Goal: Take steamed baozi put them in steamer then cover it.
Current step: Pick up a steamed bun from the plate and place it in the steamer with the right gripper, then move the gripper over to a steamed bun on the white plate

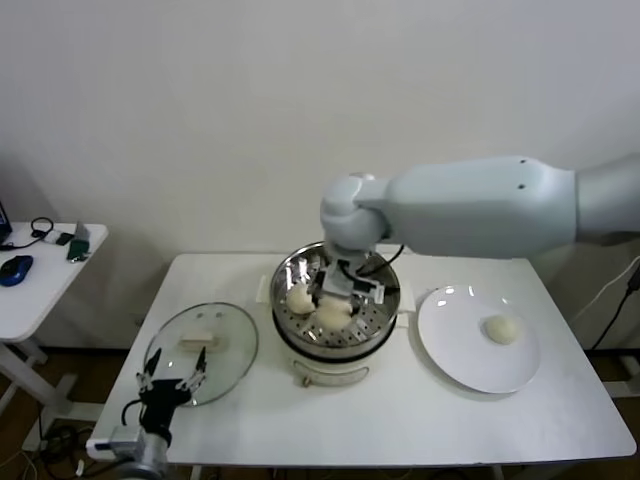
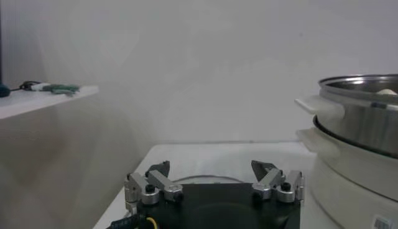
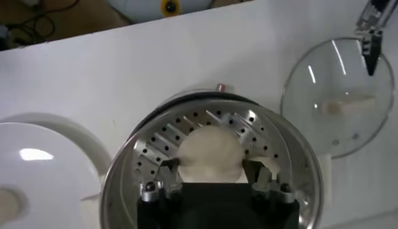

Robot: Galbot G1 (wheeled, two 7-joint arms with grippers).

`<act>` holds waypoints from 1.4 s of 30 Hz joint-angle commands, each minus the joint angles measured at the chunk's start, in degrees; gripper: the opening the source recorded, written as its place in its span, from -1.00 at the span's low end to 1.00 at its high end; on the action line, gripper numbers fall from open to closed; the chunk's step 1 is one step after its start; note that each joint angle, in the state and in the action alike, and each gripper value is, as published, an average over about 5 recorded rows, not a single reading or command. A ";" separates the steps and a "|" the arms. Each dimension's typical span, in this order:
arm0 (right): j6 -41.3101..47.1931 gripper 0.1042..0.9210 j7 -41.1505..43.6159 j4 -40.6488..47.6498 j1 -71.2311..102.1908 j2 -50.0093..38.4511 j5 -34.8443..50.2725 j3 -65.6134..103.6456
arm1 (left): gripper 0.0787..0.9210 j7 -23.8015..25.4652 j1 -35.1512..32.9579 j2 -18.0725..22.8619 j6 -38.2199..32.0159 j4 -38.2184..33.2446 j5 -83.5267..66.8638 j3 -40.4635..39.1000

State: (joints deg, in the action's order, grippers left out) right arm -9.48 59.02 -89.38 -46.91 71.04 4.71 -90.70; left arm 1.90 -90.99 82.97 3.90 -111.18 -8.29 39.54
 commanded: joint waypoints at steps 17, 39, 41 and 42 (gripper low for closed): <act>-1.36 0.61 -0.96 6.91 6.81 1.89 -2.38 0.99 | 0.77 0.05 0.58 -0.03 0.09 1.42 0.25 -0.25; 1.65 0.76 9.77 25.54 -9.08 -31.72 17.43 -17.24 | 0.77 0.26 1.02 0.28 0.08 0.82 0.62 -0.94; 2.34 0.76 8.71 26.99 -3.89 -34.40 14.61 -14.46 | 0.77 0.30 0.87 0.46 0.11 0.71 0.86 -0.98; 2.67 0.76 8.15 27.92 -0.94 -35.45 13.26 -12.53 | 0.77 0.31 0.76 0.53 0.13 0.67 1.00 -0.98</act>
State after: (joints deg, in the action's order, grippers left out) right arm -8.33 66.80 -68.34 -54.25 49.42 18.64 -102.05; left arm 2.19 -90.09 83.30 4.01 -110.48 -7.50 38.58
